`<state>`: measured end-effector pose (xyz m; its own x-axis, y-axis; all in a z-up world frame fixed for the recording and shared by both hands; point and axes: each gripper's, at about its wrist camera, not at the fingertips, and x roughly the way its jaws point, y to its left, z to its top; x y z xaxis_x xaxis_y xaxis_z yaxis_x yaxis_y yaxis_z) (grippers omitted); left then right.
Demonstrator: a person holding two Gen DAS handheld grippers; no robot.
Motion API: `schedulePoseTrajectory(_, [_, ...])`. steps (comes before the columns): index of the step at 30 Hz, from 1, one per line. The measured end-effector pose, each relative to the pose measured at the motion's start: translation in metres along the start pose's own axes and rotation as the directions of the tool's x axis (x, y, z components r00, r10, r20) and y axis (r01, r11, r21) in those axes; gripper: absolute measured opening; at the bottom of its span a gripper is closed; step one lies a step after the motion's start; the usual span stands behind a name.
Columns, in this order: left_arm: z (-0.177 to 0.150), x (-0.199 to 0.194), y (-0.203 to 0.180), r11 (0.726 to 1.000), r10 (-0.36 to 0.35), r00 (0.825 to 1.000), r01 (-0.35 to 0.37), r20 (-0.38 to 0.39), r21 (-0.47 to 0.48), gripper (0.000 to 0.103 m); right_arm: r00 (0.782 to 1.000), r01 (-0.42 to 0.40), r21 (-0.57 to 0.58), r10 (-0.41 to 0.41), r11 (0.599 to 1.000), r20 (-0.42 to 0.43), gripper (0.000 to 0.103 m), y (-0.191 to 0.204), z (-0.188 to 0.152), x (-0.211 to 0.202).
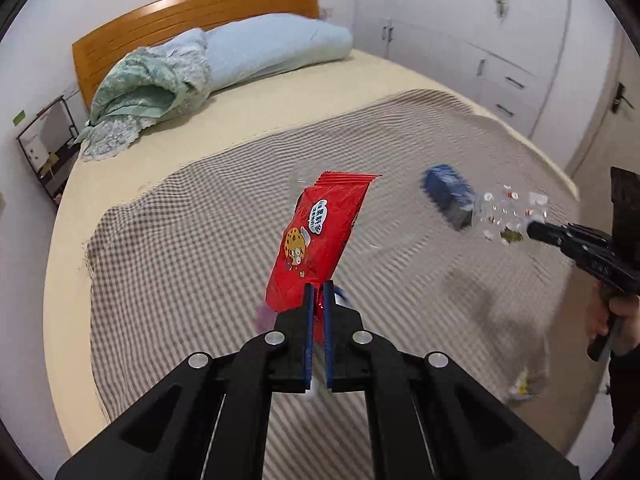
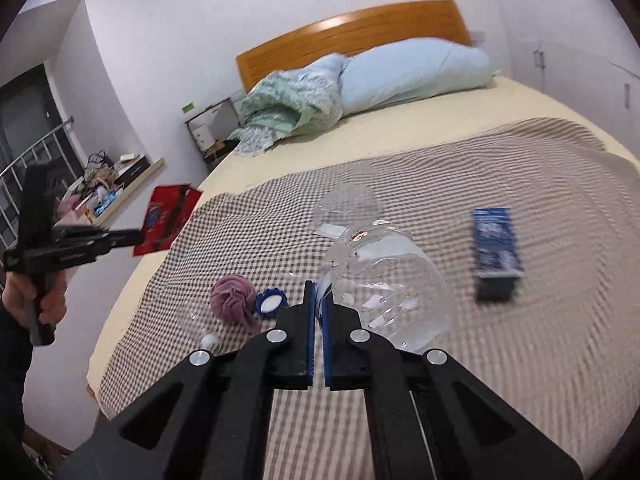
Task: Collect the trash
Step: 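Grasp the clear plastic cup with the right tool while the left tool holds the packet, then carry the red packet and clear cup over the wastebasket, then open both tools to drop the packet and cup into the wastebasket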
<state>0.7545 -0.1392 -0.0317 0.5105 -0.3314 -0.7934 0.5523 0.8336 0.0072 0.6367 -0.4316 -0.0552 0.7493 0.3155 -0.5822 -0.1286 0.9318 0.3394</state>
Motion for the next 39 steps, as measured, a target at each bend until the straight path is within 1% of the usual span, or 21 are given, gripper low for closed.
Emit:
schedulePoseTrajectory(6, [-0.051, -0.072, -0.084, 0.993, -0.108, 0.993, 0.106, 0.043, 0.055, 0.001, 0.992, 0.109, 0.050, -0.112, 0.993, 0.056, 0.003, -0.018, -0.051, -0.124])
schedulePoseTrajectory(10, [-0.101, -0.080, -0.170, 0.969, -0.235, 0.972, 0.233, 0.016, 0.088, 0.001, 0.978, 0.191, 0.098, -0.198, 0.977, 0.064, 0.003, -0.045, -0.106, -0.197])
schedulePoseTrajectory(13, [-0.146, -0.065, -0.245, 0.926, -0.359, 0.932, 0.361, -0.041, 0.108, 0.001, 0.963, 0.268, 0.147, -0.270, 0.952, -0.003, 0.003, -0.082, -0.174, -0.228])
schedulePoseTrajectory(15, [-0.182, -0.041, -0.299, 0.883, -0.447, 0.886, 0.459, -0.120, 0.102, 0.001, 0.952, 0.307, 0.188, -0.301, 0.933, -0.062, 0.003, -0.110, -0.219, -0.233])
schedulePoseTrajectory(16, [-0.193, -0.029, -0.316, 0.870, -0.469, 0.871, 0.485, -0.149, 0.095, 0.001, 0.944, 0.330, 0.206, -0.319, 0.921, -0.085, 0.003, -0.121, -0.239, -0.234])
schedulePoseTrajectory(18, [-0.217, 0.007, -0.363, 0.839, -0.505, 0.825, 0.538, -0.253, 0.083, 0.002, 0.927, 0.374, 0.286, -0.347, 0.882, -0.144, 0.003, -0.158, -0.296, -0.239])
schedulePoseTrajectory(21, [-0.242, 0.076, -0.433, 0.835, -0.492, 0.773, 0.550, -0.401, 0.035, 0.001, 0.909, 0.416, 0.367, -0.370, 0.832, -0.192, 0.003, -0.193, -0.353, -0.242])
schedulePoseTrajectory(23, [-0.249, 0.115, -0.467, 0.848, -0.464, 0.752, 0.529, -0.468, 0.009, 0.002, 0.905, 0.425, 0.408, -0.369, 0.808, -0.213, 0.003, -0.212, -0.384, -0.243])
schedulePoseTrajectory(24, [-0.253, 0.141, -0.486, 0.854, -0.455, 0.728, 0.520, -0.513, -0.019, 0.002, 0.901, 0.434, 0.432, -0.369, 0.791, -0.230, 0.003, -0.225, -0.401, -0.242])
schedulePoseTrajectory(25, [-0.255, 0.158, -0.496, 0.858, -0.449, 0.713, 0.511, -0.539, -0.040, 0.002, 0.900, 0.435, 0.446, -0.366, 0.782, -0.236, 0.003, -0.227, -0.409, -0.244])
schedulePoseTrajectory(27, [-0.259, 0.199, -0.522, 0.878, -0.424, 0.697, 0.472, -0.579, -0.075, 0.002, 0.898, 0.439, 0.494, -0.361, 0.750, -0.250, 0.003, -0.245, -0.431, -0.243])
schedulePoseTrajectory(28, [-0.259, 0.220, -0.536, 0.881, -0.420, 0.680, 0.465, -0.601, -0.089, 0.002, 0.899, 0.439, 0.514, -0.356, 0.737, -0.257, 0.003, -0.251, -0.440, -0.242])
schedulePoseTrajectory(30, [-0.258, 0.258, -0.559, 0.887, -0.415, 0.665, 0.447, -0.620, -0.114, 0.002, 0.897, 0.442, 0.531, -0.351, 0.723, -0.269, 0.003, -0.262, -0.450, -0.241])
schedulePoseTrajectory(32, [-0.255, 0.296, -0.575, 0.870, -0.469, 0.642, 0.452, -0.607, -0.196, 0.003, 0.895, 0.445, 0.541, -0.346, 0.713, -0.280, 0.003, -0.266, -0.460, -0.239])
schedulePoseTrajectory(33, [-0.256, 0.314, -0.583, 0.865, -0.484, 0.636, 0.453, -0.601, -0.217, 0.004, 0.895, 0.446, 0.549, -0.339, 0.707, -0.291, 0.003, -0.270, -0.467, -0.235])
schedulePoseTrajectory(34, [-0.259, 0.328, -0.587, 0.867, -0.482, 0.640, 0.445, -0.598, -0.223, 0.019, 0.893, 0.449, 0.556, -0.333, 0.699, -0.302, 0.003, -0.273, -0.473, -0.232])
schedulePoseTrajectory(35, [-0.264, 0.335, -0.589, 0.873, -0.474, 0.641, 0.434, -0.604, -0.224, 0.036, 0.891, 0.452, 0.563, -0.322, 0.692, -0.320, 0.003, -0.277, -0.479, -0.223])
schedulePoseTrajectory(36, [-0.267, 0.343, -0.589, 0.882, -0.458, 0.643, 0.416, -0.615, -0.222, 0.063, 0.890, 0.452, 0.566, -0.312, 0.689, -0.331, 0.003, -0.279, -0.484, -0.219])
schedulePoseTrajectory(37, [-0.269, 0.348, -0.583, 0.896, -0.435, 0.660, 0.388, -0.612, -0.218, 0.064, 0.890, 0.451, 0.568, -0.302, 0.689, -0.342, 0.003, -0.281, -0.486, -0.212])
schedulePoseTrajectory(38, [-0.270, 0.347, -0.575, 0.897, -0.436, 0.675, 0.381, -0.596, -0.225, 0.064, 0.891, 0.448, 0.566, -0.292, 0.692, -0.349, 0.003, -0.280, -0.488, -0.205])
schedulePoseTrajectory(39, [-0.270, 0.346, -0.571, 0.893, -0.444, 0.674, 0.387, -0.590, -0.230, 0.064, 0.891, 0.445, 0.564, -0.284, 0.696, -0.354, 0.003, -0.281, -0.488, -0.199])
